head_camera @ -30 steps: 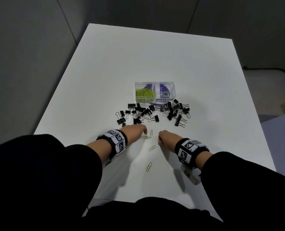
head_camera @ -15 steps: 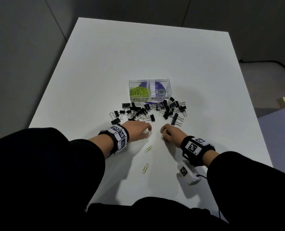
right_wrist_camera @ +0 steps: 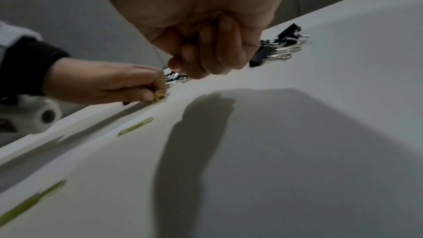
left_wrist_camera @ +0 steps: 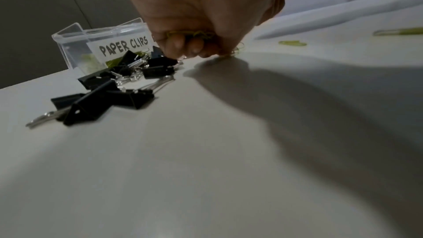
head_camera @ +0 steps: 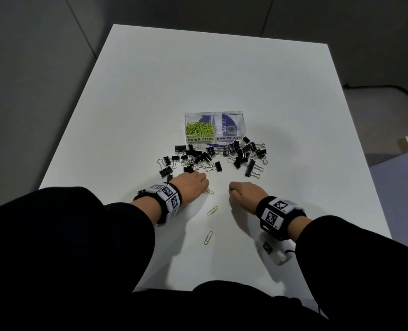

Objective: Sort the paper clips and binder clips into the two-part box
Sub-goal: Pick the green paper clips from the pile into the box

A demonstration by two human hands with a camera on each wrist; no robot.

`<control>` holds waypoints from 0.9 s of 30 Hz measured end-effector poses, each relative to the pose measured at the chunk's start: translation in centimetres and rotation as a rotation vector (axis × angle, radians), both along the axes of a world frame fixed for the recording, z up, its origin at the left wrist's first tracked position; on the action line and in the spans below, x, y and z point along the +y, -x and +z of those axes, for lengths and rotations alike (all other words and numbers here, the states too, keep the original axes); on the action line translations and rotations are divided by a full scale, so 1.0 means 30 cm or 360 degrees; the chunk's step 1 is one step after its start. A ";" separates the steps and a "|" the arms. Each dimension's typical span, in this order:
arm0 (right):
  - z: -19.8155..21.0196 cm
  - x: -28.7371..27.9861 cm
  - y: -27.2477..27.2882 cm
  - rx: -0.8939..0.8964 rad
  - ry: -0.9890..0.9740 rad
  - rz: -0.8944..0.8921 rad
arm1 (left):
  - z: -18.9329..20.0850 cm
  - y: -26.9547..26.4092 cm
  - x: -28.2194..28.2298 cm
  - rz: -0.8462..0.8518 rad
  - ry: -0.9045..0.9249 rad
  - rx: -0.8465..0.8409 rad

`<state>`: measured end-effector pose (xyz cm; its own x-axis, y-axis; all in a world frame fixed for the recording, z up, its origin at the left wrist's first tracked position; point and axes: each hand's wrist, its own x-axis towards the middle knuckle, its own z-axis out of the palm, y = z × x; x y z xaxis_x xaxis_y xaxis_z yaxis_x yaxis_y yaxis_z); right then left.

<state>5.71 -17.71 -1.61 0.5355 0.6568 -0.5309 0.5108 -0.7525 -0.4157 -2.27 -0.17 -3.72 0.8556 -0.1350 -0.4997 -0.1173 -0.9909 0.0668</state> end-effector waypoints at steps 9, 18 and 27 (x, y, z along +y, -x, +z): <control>-0.015 0.036 0.105 -0.0098 0.0056 0.0454 | 0.063 0.114 -0.002 0.0194 0.0037 -0.0096; -0.022 0.069 0.124 -0.0062 0.0141 0.0560 | 0.026 0.217 -0.003 0.0569 0.0465 0.0088; 0.010 -0.009 0.157 0.0047 0.0077 0.0461 | 0.007 0.229 -0.007 0.0853 0.0637 0.0050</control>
<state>1.00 -17.99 -1.32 0.3130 0.7538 -0.5777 0.6956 -0.5962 -0.4010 -9.13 -0.38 -3.50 0.8417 0.1244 -0.5255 0.3923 -0.8096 0.4367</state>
